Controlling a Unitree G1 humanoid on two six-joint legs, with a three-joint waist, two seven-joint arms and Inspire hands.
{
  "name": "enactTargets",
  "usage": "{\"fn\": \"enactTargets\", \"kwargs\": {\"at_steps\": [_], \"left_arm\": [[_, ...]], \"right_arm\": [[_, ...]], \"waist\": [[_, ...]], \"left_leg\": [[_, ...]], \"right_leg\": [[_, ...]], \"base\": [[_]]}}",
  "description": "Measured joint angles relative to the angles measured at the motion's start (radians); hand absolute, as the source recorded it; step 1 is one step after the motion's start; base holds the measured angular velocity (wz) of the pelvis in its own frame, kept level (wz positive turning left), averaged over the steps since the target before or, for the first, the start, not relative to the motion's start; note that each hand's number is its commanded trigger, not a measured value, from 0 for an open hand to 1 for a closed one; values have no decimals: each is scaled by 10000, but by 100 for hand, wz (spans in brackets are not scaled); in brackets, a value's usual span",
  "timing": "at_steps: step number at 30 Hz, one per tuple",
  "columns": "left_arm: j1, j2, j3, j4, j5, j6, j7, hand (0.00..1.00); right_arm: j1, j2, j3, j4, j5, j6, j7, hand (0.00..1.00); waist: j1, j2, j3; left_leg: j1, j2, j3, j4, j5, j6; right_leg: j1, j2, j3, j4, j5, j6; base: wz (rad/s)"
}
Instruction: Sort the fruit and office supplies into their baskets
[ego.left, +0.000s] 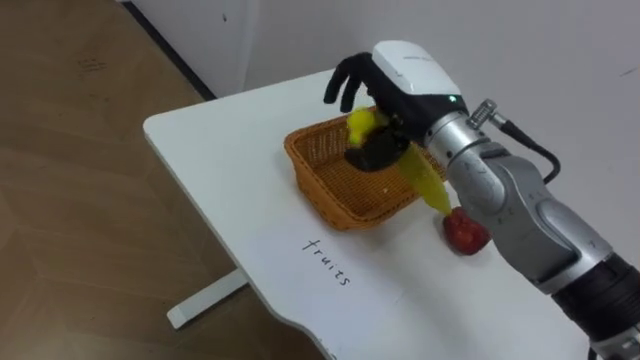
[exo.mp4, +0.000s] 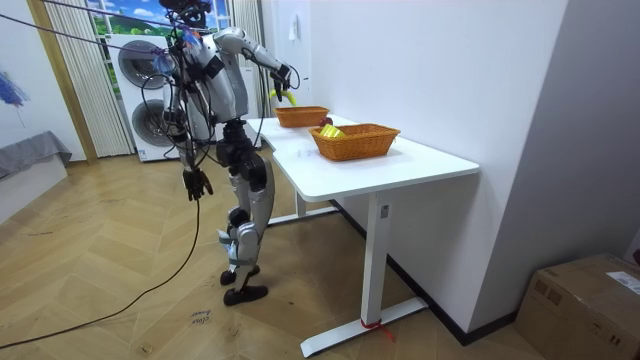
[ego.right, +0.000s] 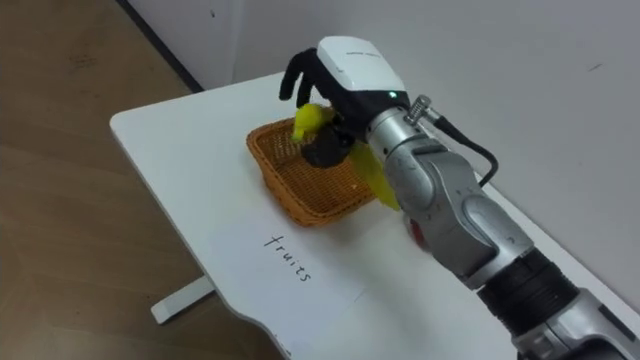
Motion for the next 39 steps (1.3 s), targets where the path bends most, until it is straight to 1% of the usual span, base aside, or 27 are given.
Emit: {"fn": "enactTargets", "kwargs": {"at_steps": [4,14,16,18,23,25,29,32,34,37,39], "left_arm": [[2,14,0,0,-3,1,-25,0],[-12,41,4,1,1,0,-27,0],[-11,40,2,1,6,0,-40,0],[-10,40,5,-1,6,-1,-53,0],[-7,40,15,0,4,0,-75,0],[-8,41,18,0,7,0,-94,0],[-43,24,17,-6,10,1,-121,0],[-82,15,36,-6,2,-17,-19,0],[-89,12,34,-3,-7,-25,33,0],[-86,2,3,-2,-17,-29,212,0],[-81,3,1,49,-18,-31,263,0]], "right_arm": [[-9,8,0,0,-119,-2,-8,0],[-9,29,1,1,-142,-17,-38,0],[-21,30,1,75,-137,-29,-38,0],[-32,31,1,356,-143,-119,-36,0],[-32,34,3,603,-148,-109,-9,0],[-32,35,2,603,-164,-112,12,0],[-32,27,-68,525,-86,-133,41,0],[-35,15,-125,662,-11,-334,40,0],[-36,3,-127,692,22,-384,40,0],[-38,3,-189,695,227,-613,37,0],[-44,2,-470,671,462,-775,31,0]], "waist": [[66,-10,4],[69,-21,8],[72,-22,8],[82,-22,8],[78,-26,9],[63,-54,-5],[-23,-94,-23],[-85,-85,-17],[-173,-81,-14],[-370,-61,-1],[-562,-33,13]], "left_leg": [[-12,-33,-33,2,1,8],[-17,-62,-101,-7,13,28],[-15,-62,-101,-8,13,28],[-13,-61,-101,2,13,28],[-15,-61,-101,0,13,29],[-30,-61,-101,-5,12,29],[-138,-64,-98,26,12,30],[-157,-73,-95,141,13,32],[-159,-73,-96,149,13,32],[-175,-73,-102,125,12,33],[-183,-73,-99,97,11,33]], "right_leg": [[-16,-26,-58,1,0,0],[0,-46,-116,-1,0,1],[6,-46,-108,-1,-1,1],[16,-48,-97,0,-1,1],[8,-51,-111,9,-1,1],[-10,-51,-106,7,-1,1],[-123,-52,-87,17,1,0],[-105,-61,-94,16,0,0],[-118,-62,-94,17,0,1],[-123,-62,-108,16,0,1],[-115,-62,-106,21,0,1]], "base": [[2],[0],[0],[0],[0],[0],[0],[0],[0],[0],[0]]}}
